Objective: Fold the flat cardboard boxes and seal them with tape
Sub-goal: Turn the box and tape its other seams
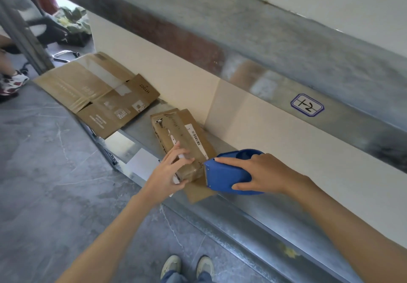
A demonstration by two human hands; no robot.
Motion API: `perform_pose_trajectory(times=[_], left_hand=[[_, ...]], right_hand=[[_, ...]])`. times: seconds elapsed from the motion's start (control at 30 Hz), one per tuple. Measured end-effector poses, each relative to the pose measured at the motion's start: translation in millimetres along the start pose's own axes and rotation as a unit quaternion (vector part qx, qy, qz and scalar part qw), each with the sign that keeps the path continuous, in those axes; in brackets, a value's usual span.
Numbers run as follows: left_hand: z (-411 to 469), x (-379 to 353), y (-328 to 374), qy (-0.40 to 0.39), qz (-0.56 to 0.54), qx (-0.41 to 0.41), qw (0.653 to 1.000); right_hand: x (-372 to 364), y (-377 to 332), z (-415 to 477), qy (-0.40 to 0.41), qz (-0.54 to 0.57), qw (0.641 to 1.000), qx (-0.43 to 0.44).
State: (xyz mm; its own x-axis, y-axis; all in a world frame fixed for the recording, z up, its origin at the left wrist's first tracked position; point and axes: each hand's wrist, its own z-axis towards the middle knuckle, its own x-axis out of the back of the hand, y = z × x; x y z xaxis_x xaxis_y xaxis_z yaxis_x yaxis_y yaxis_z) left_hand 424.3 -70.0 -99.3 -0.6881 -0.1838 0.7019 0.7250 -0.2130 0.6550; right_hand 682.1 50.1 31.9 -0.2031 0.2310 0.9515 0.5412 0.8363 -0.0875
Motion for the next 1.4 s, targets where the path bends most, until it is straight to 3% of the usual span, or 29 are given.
perform_pose_trajectory(times=[0.33,0.77,1.4], left_hand=[[-12.6,23.1,-14.8,-0.016,-0.005,0.021,1.0],[-12.8,18.2,-26.5,-0.02,-0.029,0.016,0.999],[-12.9,21.3,-22.1,-0.022,-0.034,0.018,0.999]], right_hand=[[-2.4,-11.4,22.8,-0.012,0.046,0.998,0.041],[5.2,41.3,2.2,-0.036,0.079,0.996,-0.035],[8.5,47.9,-0.8,-0.038,0.106,0.991,-0.066]])
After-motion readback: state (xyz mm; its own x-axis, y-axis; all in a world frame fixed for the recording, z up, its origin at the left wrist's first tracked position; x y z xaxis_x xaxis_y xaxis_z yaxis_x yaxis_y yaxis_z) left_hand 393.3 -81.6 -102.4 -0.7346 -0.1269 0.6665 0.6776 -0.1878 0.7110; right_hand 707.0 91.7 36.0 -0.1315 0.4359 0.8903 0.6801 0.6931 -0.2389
